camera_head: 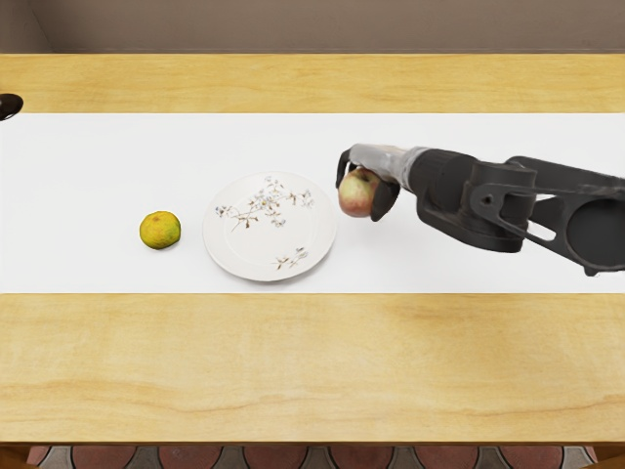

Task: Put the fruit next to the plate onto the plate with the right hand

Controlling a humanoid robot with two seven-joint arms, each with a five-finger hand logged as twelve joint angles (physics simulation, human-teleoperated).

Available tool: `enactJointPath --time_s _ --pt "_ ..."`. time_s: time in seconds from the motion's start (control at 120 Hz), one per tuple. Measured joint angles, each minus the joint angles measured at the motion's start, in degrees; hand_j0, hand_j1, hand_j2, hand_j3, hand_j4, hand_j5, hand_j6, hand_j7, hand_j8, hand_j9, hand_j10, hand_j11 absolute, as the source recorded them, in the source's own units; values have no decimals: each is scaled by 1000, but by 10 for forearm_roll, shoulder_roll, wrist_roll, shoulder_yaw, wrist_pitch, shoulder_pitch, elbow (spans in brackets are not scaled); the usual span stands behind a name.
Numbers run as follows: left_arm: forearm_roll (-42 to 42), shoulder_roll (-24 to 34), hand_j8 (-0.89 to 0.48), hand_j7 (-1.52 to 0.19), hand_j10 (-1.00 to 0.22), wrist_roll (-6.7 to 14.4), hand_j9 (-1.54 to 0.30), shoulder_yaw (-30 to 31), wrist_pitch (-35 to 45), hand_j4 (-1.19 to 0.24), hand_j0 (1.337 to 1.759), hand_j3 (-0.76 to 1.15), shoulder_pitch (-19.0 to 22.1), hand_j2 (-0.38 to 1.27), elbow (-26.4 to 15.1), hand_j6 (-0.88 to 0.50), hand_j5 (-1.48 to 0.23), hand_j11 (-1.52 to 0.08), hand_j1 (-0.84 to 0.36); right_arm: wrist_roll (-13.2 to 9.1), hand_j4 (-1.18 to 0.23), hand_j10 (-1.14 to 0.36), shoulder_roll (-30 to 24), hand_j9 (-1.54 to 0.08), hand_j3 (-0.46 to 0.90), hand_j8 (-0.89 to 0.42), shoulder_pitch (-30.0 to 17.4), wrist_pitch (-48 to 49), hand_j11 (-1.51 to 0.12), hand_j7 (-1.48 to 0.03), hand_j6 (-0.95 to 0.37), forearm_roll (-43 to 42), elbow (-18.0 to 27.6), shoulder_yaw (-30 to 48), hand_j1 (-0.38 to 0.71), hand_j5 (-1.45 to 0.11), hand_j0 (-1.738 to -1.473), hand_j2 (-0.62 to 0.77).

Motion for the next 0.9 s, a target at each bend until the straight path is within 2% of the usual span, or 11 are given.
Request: enactJointPath --time_s 0.175,0.3,0.65,0.692,0.808,0.9 --pt "0 0 -245 -318 -245 0 -318 0 0 -245 1658 0 0 49 0 -245 -318 -318 55 0 -301 -503 72 -1062 2 -189 25 0 -1064 -978 -196 1 -6 12 238 -1073 -1649 100" --pt "0 0 -245 -318 -245 0 -318 0 0 -245 1658 0 0 49 0 -245 -318 -318 55 0 -298 -509 118 -1072 2 -195 32 -1 -1082 -981 -201 -9 -49 11 235 -1097 -1650 107" --pt "0 0 -245 -318 -245 0 -318 0 0 -245 1658 0 0 49 0 -245 -318 -318 55 0 -352 -560 172 -1052 0 -240 -18 -2 -1040 -982 -249 -33 -145 5 176 -1080 -1647 36" --pt "0 0 -245 -318 -245 0 -318 0 0 -245 1658 0 0 49 0 -245 -318 -318 55 0 -323 -545 177 -903 0 -223 -20 -8 -890 -844 -228 -32 -149 9 112 -926 -1649 33" --pt "0 0 -245 -318 -245 0 -318 0 0 -245 1658 0 0 49 0 -245 -318 -318 55 0 -196 -322 186 -528 0 -140 -22 -29 -521 -495 -144 -30 -150 20 -72 -541 -1653 16" --pt "0 0 -245 -318 -245 0 -318 0 0 -245 1658 0 0 49 0 -245 -318 -318 55 0 -137 -217 151 -352 0 -102 -18 -34 -347 -331 -104 -2 -108 37 -159 -360 -1655 9"
